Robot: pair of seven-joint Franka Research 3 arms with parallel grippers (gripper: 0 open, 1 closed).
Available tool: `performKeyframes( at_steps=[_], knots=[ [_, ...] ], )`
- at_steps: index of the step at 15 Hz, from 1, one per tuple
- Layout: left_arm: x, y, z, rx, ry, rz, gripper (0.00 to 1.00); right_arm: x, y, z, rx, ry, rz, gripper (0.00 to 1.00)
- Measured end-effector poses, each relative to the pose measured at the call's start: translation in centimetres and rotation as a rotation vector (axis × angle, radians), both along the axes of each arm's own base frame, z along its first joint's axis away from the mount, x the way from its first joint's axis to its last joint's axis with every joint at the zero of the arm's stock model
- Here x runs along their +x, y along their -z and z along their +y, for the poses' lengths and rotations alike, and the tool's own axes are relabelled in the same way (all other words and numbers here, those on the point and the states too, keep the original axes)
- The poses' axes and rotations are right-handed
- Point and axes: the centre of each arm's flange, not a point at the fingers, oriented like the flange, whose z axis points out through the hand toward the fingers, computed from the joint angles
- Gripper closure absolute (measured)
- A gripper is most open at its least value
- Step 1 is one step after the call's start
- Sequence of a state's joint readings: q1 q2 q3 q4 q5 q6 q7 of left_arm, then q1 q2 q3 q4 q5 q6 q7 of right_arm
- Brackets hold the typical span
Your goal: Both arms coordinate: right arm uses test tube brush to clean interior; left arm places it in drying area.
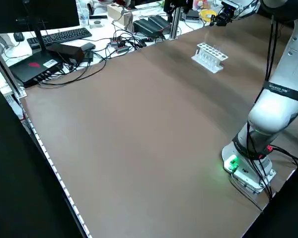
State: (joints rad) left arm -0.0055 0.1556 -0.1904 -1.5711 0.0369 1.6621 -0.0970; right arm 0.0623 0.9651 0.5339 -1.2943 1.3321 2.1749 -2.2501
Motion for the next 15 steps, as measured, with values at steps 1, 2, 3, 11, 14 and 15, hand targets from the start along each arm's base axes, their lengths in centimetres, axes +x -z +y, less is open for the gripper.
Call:
performKeyframes(
  at_steps=[1, 2, 3, 11, 14, 15],
  knots=[
    [-0.2, -0.2, 0.0, -0.001, 0.031, 0.004, 0.01, 0.0, 0.0, 0.0, 0.0, 0.0, 0.0, 0.98],
    [-0.4, -0.5, 0.0, -0.002, 0.087, 0.012, 0.01, 0.0, 0.0, 0.0, 0.0, 0.0, 0.0, 0.98],
    [-0.6, -0.6, 0.1, -0.006, 0.166, 0.019, 0.01, 0.0, 0.0, 0.0, 0.001, 0.0, 0.0, 0.98],
    [2.6, 4.3, -1.2, -0.24, 0.478, -0.014, 0.01, 0.4, -1.2, 0.0, 0.02, 0.003, -0.013, 0.98],
    [3.0, 4.2, -1.2, -0.374, 0.584, -0.05, 0.01, 0.2, -2.0, 0.0, 0.055, -0.037, -0.013, 0.98],
    [3.1, 4.3, -0.9, -0.415, 0.616, -0.066, 0.01, 0.2, -2.2, -0.1, 0.067, -0.05, -0.012, 0.98]
  ],
)
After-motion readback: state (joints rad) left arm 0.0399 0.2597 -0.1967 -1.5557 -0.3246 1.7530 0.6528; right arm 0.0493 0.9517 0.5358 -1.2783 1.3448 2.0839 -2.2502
